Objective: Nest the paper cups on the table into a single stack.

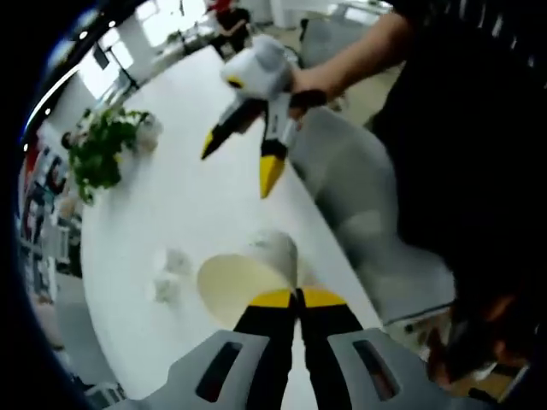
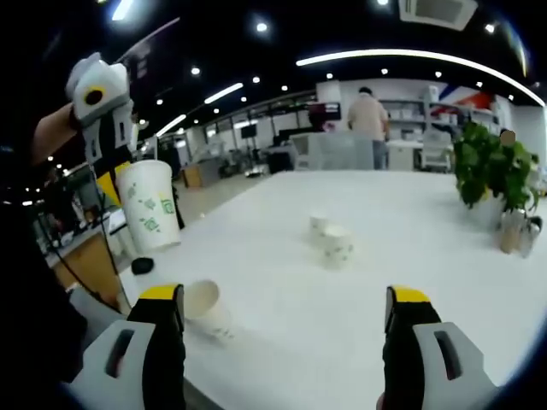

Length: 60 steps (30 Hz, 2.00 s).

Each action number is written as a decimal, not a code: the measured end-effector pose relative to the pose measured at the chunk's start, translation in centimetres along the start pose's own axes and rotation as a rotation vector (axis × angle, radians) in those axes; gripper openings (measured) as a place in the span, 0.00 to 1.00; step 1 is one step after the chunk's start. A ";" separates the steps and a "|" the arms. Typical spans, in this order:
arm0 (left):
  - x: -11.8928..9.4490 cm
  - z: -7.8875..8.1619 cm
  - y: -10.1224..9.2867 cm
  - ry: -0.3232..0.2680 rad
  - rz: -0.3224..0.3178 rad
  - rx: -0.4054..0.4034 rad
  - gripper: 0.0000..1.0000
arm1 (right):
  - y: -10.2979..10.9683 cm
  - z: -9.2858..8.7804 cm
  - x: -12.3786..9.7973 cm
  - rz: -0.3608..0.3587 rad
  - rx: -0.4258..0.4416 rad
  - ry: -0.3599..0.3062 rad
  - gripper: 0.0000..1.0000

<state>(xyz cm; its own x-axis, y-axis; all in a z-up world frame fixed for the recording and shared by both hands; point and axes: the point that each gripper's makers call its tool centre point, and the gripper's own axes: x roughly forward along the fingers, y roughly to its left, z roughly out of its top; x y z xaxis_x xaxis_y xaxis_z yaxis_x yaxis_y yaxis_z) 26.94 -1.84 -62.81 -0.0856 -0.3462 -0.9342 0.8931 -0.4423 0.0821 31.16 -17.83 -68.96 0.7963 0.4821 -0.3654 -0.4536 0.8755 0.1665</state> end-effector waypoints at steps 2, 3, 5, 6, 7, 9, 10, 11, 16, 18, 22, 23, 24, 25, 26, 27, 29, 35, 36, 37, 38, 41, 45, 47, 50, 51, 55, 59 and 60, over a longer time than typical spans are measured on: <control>0.4 -0.3 -0.1 0.010 -0.005 0.006 0.00 | 0.0 0.0 0.0 0.000 0.006 -0.004 0.96; 0.7 -0.4 0.0 0.012 -0.002 0.006 0.00 | -0.1 -0.2 0.1 0.000 0.009 -0.003 0.96; 1.0 -0.9 0.1 0.035 0.004 0.023 0.00 | -0.1 -0.2 0.1 0.002 0.013 -0.003 0.96; 1.2 -1.0 0.1 0.038 0.006 0.027 0.00 | -0.1 -0.3 0.1 0.003 0.014 -0.004 0.96; 1.4 -1.1 0.2 0.046 0.009 0.031 0.00 | -0.2 -0.3 0.1 0.003 0.015 -0.003 0.96; 1.7 -1.3 0.4 0.059 0.021 0.062 0.00 | -0.2 -0.5 0.2 0.004 0.018 -0.003 0.96; 1.8 -1.4 0.5 0.064 0.026 0.079 0.00 | -0.3 -0.5 0.2 0.004 0.020 -0.004 0.96; 2.0 -1.6 0.7 0.081 0.030 0.121 0.00 | -0.3 -0.7 0.2 0.004 0.023 -0.002 0.96; 2.8 -2.2 0.7 0.108 0.029 0.221 0.00 | -0.4 -0.9 0.4 0.007 0.027 0.000 0.96; 3.0 -2.5 0.8 0.117 0.034 0.250 0.00 | -0.4 -0.8 0.4 0.006 0.032 -0.001 0.96; 3.6 -2.9 0.8 0.128 0.032 0.287 0.00 | -0.6 -1.0 0.4 0.006 0.038 0.000 0.96; 3.7 -2.9 0.7 0.130 0.028 0.292 0.00 | -0.6 -1.1 0.4 0.006 0.039 -0.001 0.96; 3.9 -3.0 0.6 0.134 0.024 0.303 0.00 | -0.6 -1.1 0.5 0.006 0.040 0.000 0.96; 4.0 -3.1 0.6 0.137 0.022 0.321 0.00 | -0.7 -1.2 0.5 0.007 0.041 0.001 0.96; 4.2 -3.2 0.5 0.141 0.017 0.335 0.00 | -0.7 -1.2 0.5 0.007 0.042 0.001 0.96; 4.3 -3.3 0.5 0.147 0.017 0.337 0.00 | -0.7 -1.2 0.5 0.008 0.042 0.001 0.96; 4.5 -3.5 0.7 0.162 0.020 0.363 0.00 | -0.6 -1.3 0.5 0.011 0.042 0.001 0.96; 5.1 -3.4 0.7 0.167 0.017 0.432 0.00 | -0.8 -1.5 0.5 0.012 0.046 0.003 0.96; 5.2 -3.3 0.8 0.169 0.017 0.434 0.00 | -0.9 -1.5 0.5 0.012 0.048 0.002 0.96; 5.3 -3.4 0.7 0.175 0.012 0.440 0.00 | -0.9 -1.6 0.4 0.012 0.050 0.002 0.96; 5.5 -3.6 0.7 0.181 0.008 0.450 0.00 | -0.9 -1.6 0.4 0.012 0.051 0.001 0.96; 5.8 -3.9 0.5 0.194 -0.002 0.486 0.00 | -1.1 -1.8 0.4 0.007 0.052 0.003 0.96; 6.2 -3.7 0.6 0.193 0.005 0.517 0.00 | -1.1 -1.9 0.4 0.009 0.057 0.004 0.96; 6.5 -3.7 0.6 0.195 0.004 0.526 0.00 | -1.1 -2.0 0.4 0.010 0.061 0.004 0.96; 6.9 -4.1 0.6 0.209 -0.007 0.543 0.00 | -1.1 -2.0 0.4 0.010 0.062 0.004 0.96; 7.0 -4.1 0.5 0.208 -0.009 0.541 0.00 | -1.2 -2.0 0.4 0.010 0.062 0.004 0.96; 7.5 -4.2 0.2 0.209 -0.019 0.548 0.00 | -1.2 -1.9 0.4 0.009 0.064 0.001 0.95; 7.8 -4.3 0.2 0.210 -0.020 0.550 0.00 | -1.3 -2.0 0.4 0.011 0.063 0.004 0.95; 7.9 -4.3 0.2 0.212 -0.022 0.550 0.00 | -1.3 -2.0 0.4 0.011 0.064 0.004 0.95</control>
<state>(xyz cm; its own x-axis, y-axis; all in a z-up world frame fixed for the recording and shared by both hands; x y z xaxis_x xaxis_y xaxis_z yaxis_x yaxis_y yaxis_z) 28.39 -1.07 -71.65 0.0392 -0.1846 -0.9820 0.5268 -0.8313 0.1773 31.30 -18.86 -71.15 0.7899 0.4916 -0.3666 -0.4357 0.8706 0.2287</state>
